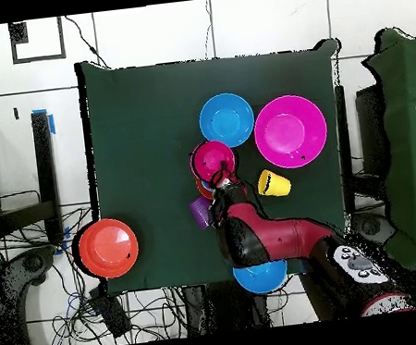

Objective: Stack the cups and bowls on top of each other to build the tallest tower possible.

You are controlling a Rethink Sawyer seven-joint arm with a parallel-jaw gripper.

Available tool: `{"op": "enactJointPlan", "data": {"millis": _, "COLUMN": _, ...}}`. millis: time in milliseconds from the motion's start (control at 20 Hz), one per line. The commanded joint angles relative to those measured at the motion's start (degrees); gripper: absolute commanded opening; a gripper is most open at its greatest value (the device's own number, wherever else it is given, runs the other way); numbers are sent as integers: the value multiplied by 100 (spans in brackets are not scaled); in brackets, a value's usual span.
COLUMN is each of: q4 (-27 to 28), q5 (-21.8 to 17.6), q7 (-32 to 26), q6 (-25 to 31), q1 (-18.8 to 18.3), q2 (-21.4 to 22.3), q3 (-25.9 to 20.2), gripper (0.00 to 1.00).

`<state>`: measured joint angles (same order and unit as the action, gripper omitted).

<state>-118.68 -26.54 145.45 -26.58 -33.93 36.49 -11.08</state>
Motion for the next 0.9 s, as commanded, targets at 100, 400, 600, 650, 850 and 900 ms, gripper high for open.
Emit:
{"op": "enactJointPlan", "data": {"millis": 100, "q4": -60, "q5": 205, "q7": 381, "q6": 781, "q1": 395, "q2": 18, "q3": -70, "gripper": 0}}
{"op": "enactJointPlan", "data": {"millis": 400, "q4": 21, "q5": 95, "q7": 379, "q6": 661, "q1": 380, "q2": -89, "q3": -58, "gripper": 0}}
{"op": "enactJointPlan", "data": {"millis": 600, "q4": 24, "q5": 46, "q7": 376, "q6": 654, "q1": 335, "q2": -97, "q3": -67, "gripper": 0}}
{"op": "enactJointPlan", "data": {"millis": 650, "q4": 29, "q5": 43, "q7": 373, "q6": 646, "q1": 336, "q2": -99, "q3": -63, "gripper": 0}}
{"op": "enactJointPlan", "data": {"millis": 850, "q4": 29, "q5": 25, "q7": 367, "q6": 663, "q1": 313, "q2": -103, "q3": -72, "gripper": 0}}
{"op": "enactJointPlan", "data": {"millis": 900, "q4": 26, "q5": 10, "q7": 358, "q6": 705, "q1": 289, "q2": -108, "q3": -92, "gripper": 0}}
